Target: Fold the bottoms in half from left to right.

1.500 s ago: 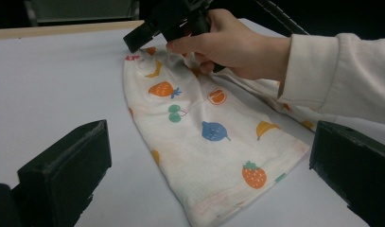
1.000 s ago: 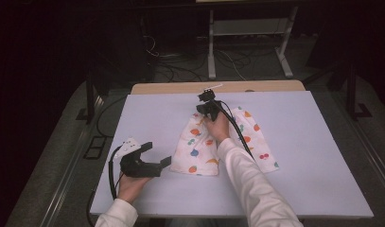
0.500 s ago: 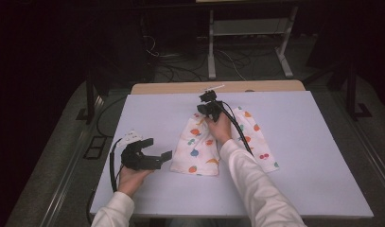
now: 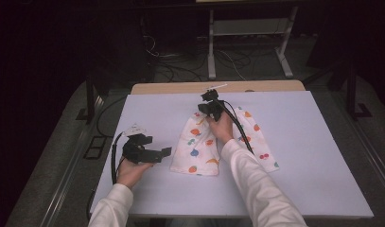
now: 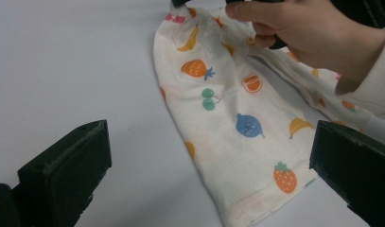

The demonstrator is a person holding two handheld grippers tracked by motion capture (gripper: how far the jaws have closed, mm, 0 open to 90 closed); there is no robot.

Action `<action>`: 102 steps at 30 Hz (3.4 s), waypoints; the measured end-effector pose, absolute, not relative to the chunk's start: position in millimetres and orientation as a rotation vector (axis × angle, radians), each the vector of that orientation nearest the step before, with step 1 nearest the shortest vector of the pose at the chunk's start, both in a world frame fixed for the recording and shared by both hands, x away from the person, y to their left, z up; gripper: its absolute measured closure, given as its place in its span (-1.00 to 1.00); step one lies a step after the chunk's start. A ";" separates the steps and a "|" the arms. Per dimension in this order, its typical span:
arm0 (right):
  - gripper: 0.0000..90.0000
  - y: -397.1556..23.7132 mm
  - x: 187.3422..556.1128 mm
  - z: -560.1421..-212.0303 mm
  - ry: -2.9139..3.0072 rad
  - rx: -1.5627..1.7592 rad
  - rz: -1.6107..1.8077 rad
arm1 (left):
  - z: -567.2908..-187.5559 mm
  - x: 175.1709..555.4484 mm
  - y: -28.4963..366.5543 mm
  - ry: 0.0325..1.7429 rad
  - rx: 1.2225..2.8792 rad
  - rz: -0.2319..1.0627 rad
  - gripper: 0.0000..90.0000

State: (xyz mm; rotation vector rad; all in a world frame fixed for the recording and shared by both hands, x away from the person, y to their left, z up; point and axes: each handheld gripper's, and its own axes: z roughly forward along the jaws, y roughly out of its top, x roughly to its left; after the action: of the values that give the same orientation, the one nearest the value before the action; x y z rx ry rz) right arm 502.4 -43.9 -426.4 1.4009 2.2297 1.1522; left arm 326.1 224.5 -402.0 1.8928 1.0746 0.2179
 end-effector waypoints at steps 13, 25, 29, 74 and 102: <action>0.93 -44.4 501.4 -425.9 2.234 1.389 1.147 | -418.2 336.6 222.3 1.145 1.958 0.141 -1.00; 0.93 -45.2 501.1 -426.2 2.232 1.392 1.148 | -427.6 334.5 207.9 1.138 2.001 0.053 -1.00; 0.93 -45.0 500.7 -427.4 2.235 1.391 1.144 | -428.8 333.7 204.4 1.142 2.018 0.032 -1.00; 0.93 -46.9 497.5 -424.7 2.228 1.372 1.147 | -444.7 325.1 194.0 1.177 2.077 -0.068 0.85; 0.93 -56.1 499.1 -418.4 2.205 1.387 1.189 | -421.5 313.5 162.2 0.996 2.126 -0.042 0.98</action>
State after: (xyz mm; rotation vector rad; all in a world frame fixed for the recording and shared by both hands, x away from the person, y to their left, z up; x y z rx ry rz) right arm 499.1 -56.1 -418.4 1.3870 2.2045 1.1887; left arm 313.5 162.2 -421.5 2.1263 0.9965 -0.0424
